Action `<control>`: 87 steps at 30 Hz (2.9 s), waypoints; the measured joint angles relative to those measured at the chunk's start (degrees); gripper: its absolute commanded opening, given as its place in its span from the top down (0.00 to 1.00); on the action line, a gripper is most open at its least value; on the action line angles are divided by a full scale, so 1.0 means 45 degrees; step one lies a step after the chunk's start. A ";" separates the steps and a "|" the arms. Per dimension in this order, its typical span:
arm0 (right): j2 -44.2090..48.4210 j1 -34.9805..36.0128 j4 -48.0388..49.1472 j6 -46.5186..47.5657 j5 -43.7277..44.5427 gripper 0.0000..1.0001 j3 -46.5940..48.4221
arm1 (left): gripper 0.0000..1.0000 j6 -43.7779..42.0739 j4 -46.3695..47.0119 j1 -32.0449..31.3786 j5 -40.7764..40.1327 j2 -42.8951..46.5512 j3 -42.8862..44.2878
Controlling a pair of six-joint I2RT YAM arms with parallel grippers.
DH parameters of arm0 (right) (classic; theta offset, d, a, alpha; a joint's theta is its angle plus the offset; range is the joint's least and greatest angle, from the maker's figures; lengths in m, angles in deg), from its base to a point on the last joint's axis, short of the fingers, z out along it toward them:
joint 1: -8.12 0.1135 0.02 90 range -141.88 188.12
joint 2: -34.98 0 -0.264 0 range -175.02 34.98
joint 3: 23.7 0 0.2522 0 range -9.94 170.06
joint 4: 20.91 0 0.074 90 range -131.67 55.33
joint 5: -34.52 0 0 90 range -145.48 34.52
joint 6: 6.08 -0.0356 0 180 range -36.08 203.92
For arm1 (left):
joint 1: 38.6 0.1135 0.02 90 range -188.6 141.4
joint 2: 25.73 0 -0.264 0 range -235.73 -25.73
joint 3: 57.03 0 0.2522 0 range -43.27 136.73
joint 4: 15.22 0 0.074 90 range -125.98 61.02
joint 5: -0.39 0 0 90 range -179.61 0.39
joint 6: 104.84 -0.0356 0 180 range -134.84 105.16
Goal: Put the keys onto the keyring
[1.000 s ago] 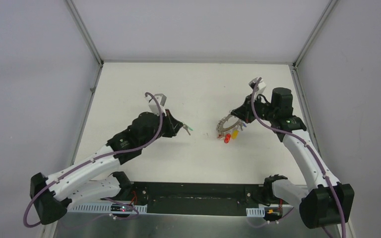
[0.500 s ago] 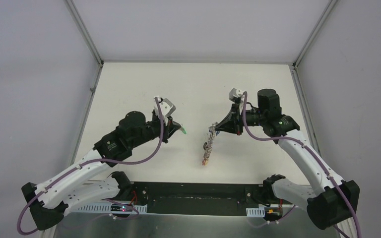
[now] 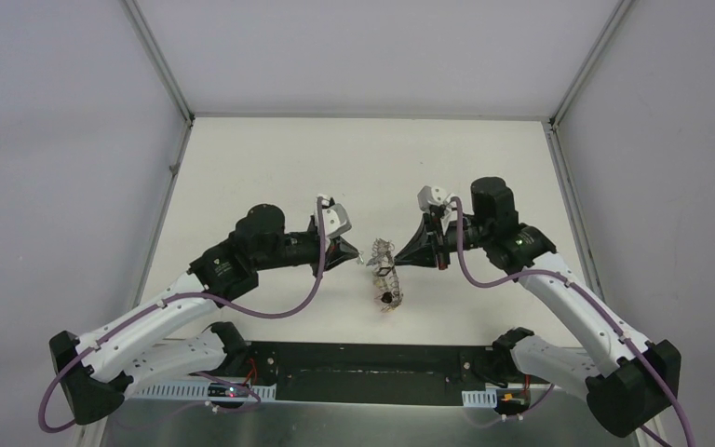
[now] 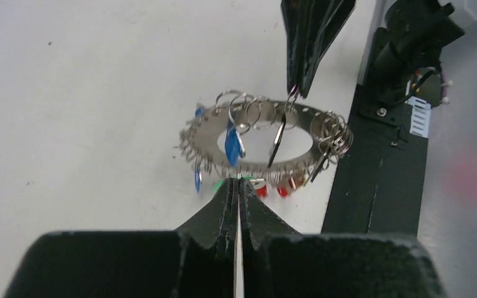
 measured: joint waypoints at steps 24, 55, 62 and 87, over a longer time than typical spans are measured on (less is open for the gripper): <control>0.0359 0.1365 0.1209 -0.0180 0.1180 1.00 -0.0437 | 1.00 0.2171 0.1598 -0.0816 0.1598 -0.0855 0.0374; 0.0612 0.1880 0.1428 0.0019 0.1773 1.00 -0.0631 | 1.00 0.3628 0.0597 -0.1001 0.0262 -0.1316 0.0452; 0.0641 0.1894 0.1583 0.0015 0.1855 1.00 -0.0636 | 1.00 0.3716 0.0486 -0.1001 -0.0058 -0.1316 0.0452; 0.1559 0.1987 0.2968 -0.0646 0.1637 1.00 -0.1622 | 0.54 -0.0418 0.2720 -0.1161 0.1443 0.0699 -0.1651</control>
